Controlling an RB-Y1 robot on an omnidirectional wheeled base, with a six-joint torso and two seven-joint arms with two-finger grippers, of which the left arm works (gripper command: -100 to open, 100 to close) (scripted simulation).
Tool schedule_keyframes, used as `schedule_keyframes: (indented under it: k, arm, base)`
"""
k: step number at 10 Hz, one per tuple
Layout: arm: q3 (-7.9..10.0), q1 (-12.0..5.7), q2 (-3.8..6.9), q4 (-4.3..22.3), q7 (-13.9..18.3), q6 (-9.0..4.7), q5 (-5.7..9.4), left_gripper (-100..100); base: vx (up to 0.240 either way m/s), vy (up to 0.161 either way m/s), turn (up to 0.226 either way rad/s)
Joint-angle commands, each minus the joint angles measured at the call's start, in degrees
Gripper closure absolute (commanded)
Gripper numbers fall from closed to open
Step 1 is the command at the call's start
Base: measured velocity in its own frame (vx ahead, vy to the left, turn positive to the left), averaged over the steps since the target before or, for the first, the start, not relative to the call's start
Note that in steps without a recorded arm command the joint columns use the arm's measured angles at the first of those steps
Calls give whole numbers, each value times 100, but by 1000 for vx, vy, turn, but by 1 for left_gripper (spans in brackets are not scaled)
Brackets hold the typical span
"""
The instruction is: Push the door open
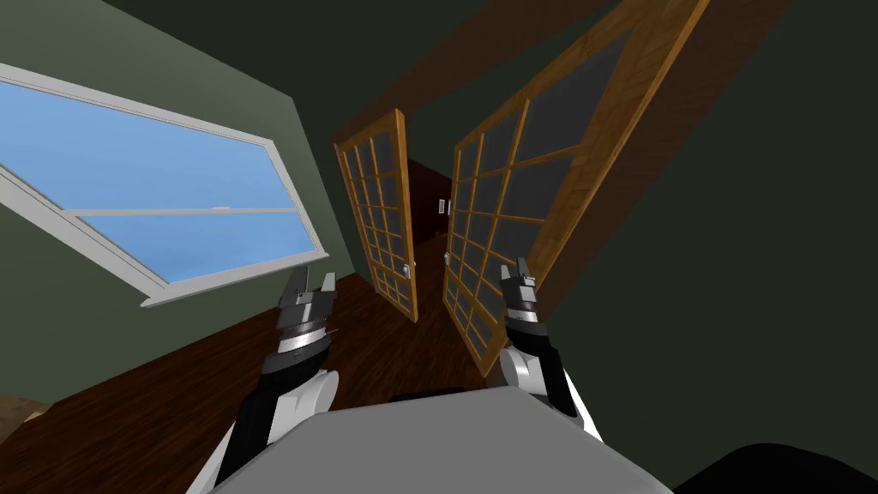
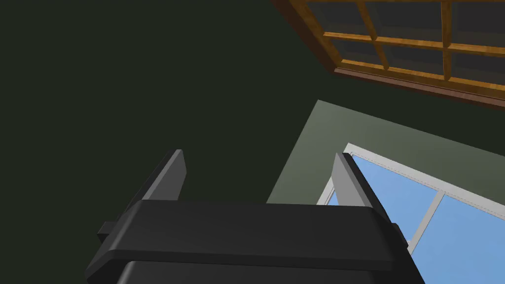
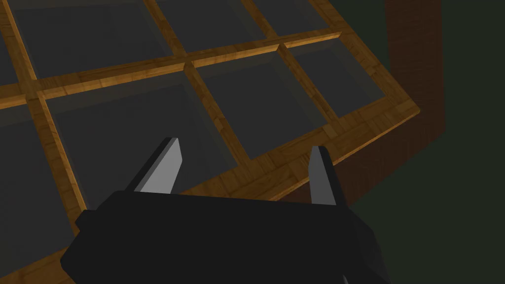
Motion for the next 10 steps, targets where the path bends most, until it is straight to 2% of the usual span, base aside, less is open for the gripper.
schedule_keyframes:
  k: [1, 2, 3, 4, 6, 10]
  arm:
    - [-12, -43, 33, 176, -147, -39, -95, -100]
    - [-12, -43, 33, 176, 175, -128, -95, -100]
    - [-12, -43, 33, 176, -39, -39, -95, -100]
    - [-12, -43, 33, 176, -147, -39, -95, -100]
    - [-30, -105, 74, 432, -361, -97, -234, -100]
    - [-64, -226, 137, 932, -779, -209, -506, -100]
  base:
    - [80, 1, -71]
    - [65, 36, 1]
    - [16, 29, 16]
    - [-14, 17, -1]
    - [21, 27, -34]
    - [94, 60, -44]
